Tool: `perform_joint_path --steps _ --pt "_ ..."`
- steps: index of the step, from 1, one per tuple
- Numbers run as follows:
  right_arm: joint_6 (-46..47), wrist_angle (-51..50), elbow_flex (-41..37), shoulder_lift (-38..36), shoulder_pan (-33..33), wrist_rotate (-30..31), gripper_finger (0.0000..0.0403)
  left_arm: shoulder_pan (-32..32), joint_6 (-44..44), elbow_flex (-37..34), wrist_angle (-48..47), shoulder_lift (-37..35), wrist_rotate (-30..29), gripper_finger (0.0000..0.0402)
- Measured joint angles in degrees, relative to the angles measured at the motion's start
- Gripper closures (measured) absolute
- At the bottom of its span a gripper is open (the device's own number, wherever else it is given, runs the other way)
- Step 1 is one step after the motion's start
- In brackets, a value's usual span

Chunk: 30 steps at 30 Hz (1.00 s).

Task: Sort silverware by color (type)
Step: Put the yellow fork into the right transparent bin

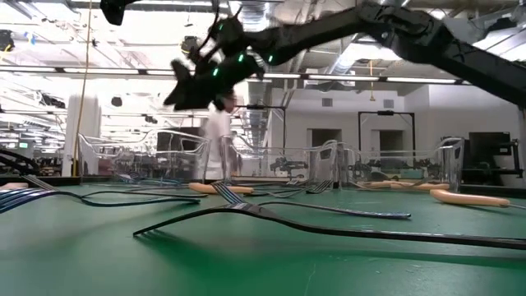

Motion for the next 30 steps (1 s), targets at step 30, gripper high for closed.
perform_joint_path --steps 30 --pt "-16.4 -67.4 0.0 -52.4 -5.2 0.1 0.0223 0.0 -1.4 0.0 -4.9 3.1 3.6 0.0333"
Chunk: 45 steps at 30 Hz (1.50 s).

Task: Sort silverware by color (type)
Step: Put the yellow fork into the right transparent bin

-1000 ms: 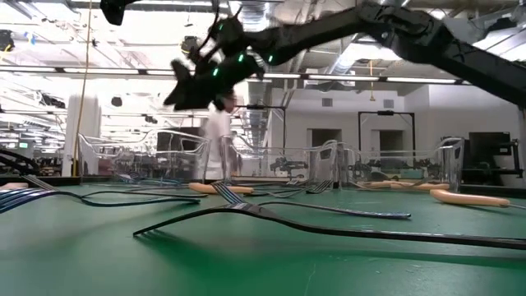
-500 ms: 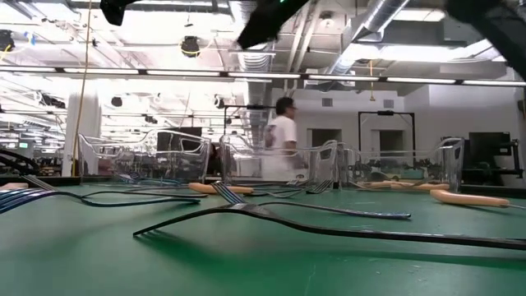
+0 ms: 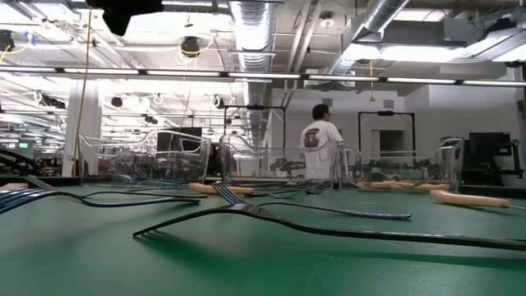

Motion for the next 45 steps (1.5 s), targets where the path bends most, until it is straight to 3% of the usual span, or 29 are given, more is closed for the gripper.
perform_joint_path --steps 4,9,15,32,45 --pt "4.6 -6.2 -0.1 -4.9 1.1 0.0 0.0223 0.0 0.1 0.0 0.3 2.2 -0.2 0.0333" --pt "8.4 -6.5 -3.0 -10.8 4.2 0.9 0.0223 0.0 0.3 0.0 0.9 4.6 -0.2 0.0333" --pt "11.8 -4.2 -12.9 -17.1 8.1 6.4 0.0223 0.0 0.3 0.0 1.2 5.1 1.6 0.0333" --pt "9.5 30.4 -60.6 -34.2 10.3 6.2 0.0223 0.0 -0.6 0.0 3.2 4.7 2.1 0.0333" --pt "16.1 51.0 -84.0 -47.2 10.8 4.3 0.0223 0.0 -1.6 0.0 3.2 4.7 4.4 0.0333"
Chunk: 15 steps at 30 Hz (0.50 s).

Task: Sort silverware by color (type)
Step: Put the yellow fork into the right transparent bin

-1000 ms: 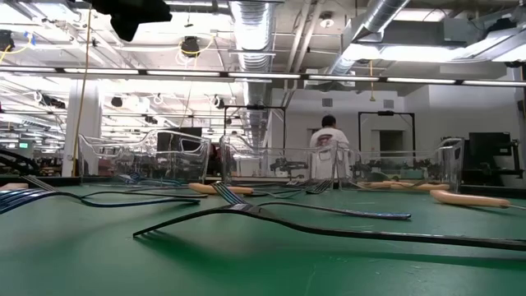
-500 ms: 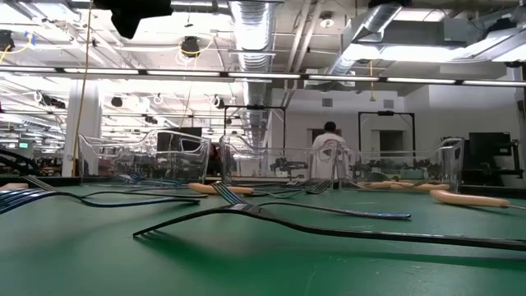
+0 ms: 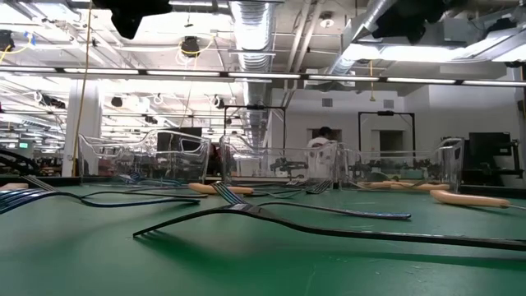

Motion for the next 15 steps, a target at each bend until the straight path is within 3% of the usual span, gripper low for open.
perform_joint_path --steps 7,15 --pt "2.5 13.6 -9.7 -4.7 0.0 -3.9 0.0223 0.0 0.0 0.0 0.0 0.0 0.0 0.0333" --pt "5.3 26.4 -18.2 -5.3 0.0 -4.2 0.0223 0.0 -0.1 0.0 0.0 0.0 1.0 0.0333"
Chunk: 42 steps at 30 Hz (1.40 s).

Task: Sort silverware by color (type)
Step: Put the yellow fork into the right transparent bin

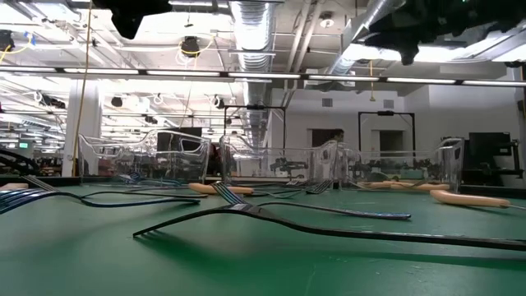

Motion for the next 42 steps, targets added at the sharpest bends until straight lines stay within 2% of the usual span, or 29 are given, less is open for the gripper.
perform_joint_path --steps 7,13,21,28,36,42 --pt "3.6 1.9 -2.4 0.3 0.3 -0.1 0.0223 0.0 0.5 0.0 -0.2 0.0 6.3 0.0333" --pt "3.8 1.8 -2.4 0.4 2.3 -0.1 0.0223 -2.5 0.2 0.1 -7.6 2.9 17.4 0.0333" --pt "3.8 1.4 -2.4 0.8 4.2 -0.1 0.0223 -12.4 0.8 0.1 -12.5 11.1 17.7 0.0333" --pt "3.8 1.9 -2.5 2.1 4.5 0.0 0.0223 -18.3 1.5 0.1 -15.0 19.9 17.7 0.0333" --pt "5.1 1.3 -2.5 3.0 4.5 0.0 0.0223 -23.9 14.4 0.1 -16.9 28.3 20.0 0.0326" --pt "5.2 1.5 -2.5 3.4 4.5 0.0 0.0223 -26.2 18.4 0.0 -20.9 31.3 17.8 0.0293"
